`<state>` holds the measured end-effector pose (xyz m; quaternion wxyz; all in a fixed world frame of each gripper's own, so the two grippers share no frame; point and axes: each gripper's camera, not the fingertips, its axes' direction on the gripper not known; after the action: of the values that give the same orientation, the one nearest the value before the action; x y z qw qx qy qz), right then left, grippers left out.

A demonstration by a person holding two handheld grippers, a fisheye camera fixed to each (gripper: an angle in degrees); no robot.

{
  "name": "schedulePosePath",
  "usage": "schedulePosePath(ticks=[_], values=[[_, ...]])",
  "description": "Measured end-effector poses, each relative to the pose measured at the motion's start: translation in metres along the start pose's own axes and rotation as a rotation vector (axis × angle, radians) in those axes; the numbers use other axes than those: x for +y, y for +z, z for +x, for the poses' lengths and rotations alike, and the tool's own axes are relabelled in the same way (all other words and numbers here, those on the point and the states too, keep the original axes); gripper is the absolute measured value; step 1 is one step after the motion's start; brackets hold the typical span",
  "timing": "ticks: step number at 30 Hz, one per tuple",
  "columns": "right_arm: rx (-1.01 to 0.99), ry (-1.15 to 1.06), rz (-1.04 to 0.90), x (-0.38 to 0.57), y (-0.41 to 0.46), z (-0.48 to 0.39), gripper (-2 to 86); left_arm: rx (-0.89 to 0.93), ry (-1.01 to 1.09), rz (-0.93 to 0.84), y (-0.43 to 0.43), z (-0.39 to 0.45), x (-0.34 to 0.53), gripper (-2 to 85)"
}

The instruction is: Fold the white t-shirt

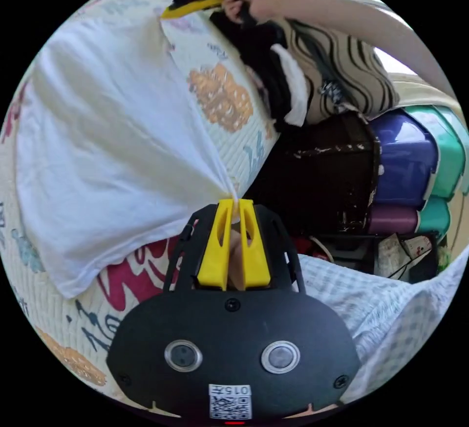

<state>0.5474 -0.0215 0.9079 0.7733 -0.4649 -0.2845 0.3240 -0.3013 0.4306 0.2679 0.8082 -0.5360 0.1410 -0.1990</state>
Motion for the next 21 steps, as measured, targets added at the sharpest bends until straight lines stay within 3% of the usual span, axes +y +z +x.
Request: schedulePosePath(ticks=[2, 5, 10, 14, 16, 21], values=[[-0.063, -0.007, 0.101, 0.01, -0.018, 0.0, -0.5, 0.059, -0.018, -0.036, 0.006, -0.004, -0.004, 4.4], [-0.086, -0.19, 0.146, 0.026, -0.033, -0.037, -0.5, 0.058, 0.037, 0.049, -0.027, 0.007, -0.001, 2.3], [0.046, -0.537, -0.063, 0.041, 0.019, -0.12, -0.5, -0.237, -0.064, 0.176, -0.082, -0.01, 0.0, 0.0], [0.391, -0.509, -0.085, 0.032, 0.053, -0.123, -0.6, -0.374, -0.178, 0.063, -0.064, -0.039, 0.0, -0.7], [0.37, -0.438, -0.084, 0.025, 0.054, -0.105, -0.6, -0.395, -0.223, -0.044, -0.04, -0.049, 0.006, -0.8], [0.232, -0.309, 0.041, 0.033, 0.016, -0.08, -0.6, -0.367, -0.254, -0.002, -0.038, -0.045, 0.011, -0.9]])
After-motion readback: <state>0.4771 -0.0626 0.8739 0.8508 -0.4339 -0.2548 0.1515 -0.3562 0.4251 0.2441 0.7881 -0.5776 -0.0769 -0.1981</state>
